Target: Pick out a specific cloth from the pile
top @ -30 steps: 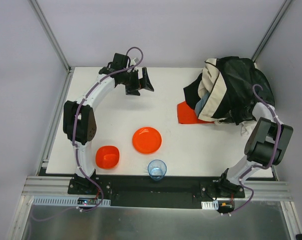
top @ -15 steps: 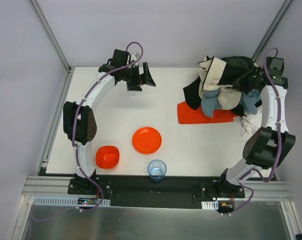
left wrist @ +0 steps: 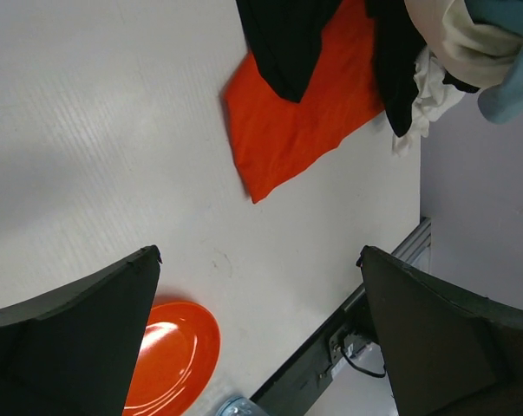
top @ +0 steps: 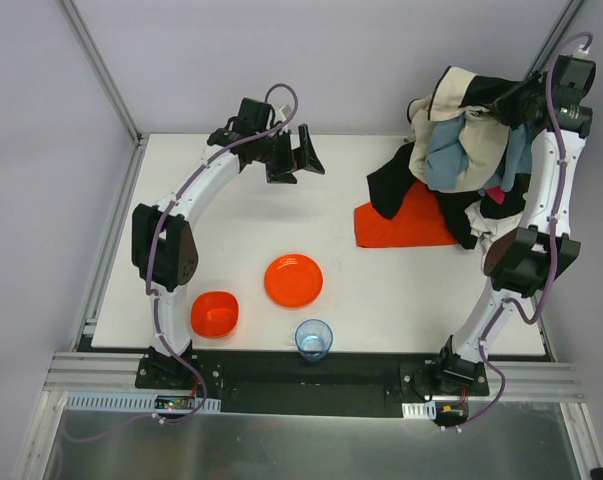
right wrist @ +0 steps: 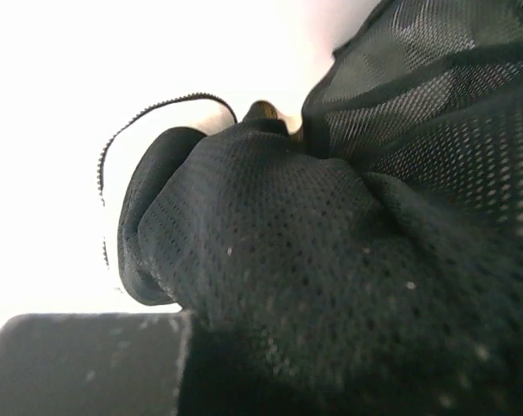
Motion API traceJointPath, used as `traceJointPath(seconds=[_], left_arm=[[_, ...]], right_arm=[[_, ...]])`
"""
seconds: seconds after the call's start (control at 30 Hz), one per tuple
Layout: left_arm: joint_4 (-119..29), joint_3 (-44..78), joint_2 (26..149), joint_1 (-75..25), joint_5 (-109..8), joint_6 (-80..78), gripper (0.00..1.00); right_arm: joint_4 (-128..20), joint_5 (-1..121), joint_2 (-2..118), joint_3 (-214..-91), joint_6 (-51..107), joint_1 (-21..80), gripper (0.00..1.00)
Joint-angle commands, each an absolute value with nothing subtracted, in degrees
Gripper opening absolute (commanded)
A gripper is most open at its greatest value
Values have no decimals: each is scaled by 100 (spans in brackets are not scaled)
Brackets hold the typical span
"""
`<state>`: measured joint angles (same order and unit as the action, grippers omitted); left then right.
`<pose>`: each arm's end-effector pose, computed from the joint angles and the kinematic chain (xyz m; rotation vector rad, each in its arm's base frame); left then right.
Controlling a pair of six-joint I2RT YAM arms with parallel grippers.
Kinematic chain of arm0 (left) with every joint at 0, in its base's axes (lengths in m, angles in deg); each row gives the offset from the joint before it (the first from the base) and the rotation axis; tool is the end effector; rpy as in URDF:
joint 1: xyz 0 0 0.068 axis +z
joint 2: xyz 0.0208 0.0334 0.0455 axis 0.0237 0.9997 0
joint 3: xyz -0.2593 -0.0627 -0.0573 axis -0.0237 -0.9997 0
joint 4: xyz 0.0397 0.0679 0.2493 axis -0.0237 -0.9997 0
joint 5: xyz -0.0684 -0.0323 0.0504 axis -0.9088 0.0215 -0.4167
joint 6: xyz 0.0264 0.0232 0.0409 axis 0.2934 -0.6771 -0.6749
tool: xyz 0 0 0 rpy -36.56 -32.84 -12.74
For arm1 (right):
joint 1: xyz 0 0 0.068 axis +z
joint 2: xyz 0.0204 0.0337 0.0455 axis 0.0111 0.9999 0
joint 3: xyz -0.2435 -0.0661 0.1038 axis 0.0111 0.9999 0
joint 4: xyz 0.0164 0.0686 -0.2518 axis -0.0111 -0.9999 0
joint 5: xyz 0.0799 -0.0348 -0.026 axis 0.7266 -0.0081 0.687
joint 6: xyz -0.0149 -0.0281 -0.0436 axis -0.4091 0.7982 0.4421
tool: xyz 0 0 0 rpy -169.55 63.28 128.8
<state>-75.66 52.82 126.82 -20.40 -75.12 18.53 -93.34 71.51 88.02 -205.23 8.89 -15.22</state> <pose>0.4234 -0.1899 0.3266 0.1581 2.2989 -1.1348 0.4182 -0.1068 0.4470 0.4946 1.9077 0.4403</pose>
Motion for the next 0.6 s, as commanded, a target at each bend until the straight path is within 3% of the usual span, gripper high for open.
traceJointPath(seconds=[0.0,0.23,0.57], left_arm=[[-7494,5582,12776,-2272,-7660,2172,99],[-7512,5749,13101,-2474,-7774,2751,99],[-7512,6258,14199,-2545,-8161,4087,99]], right_arm=[[-8795,6064,9066,-21459,983,-1527,0],[-9085,4217,9435,-21275,931,-1545,1],[-9024,4505,9523,-19387,738,-1624,1]])
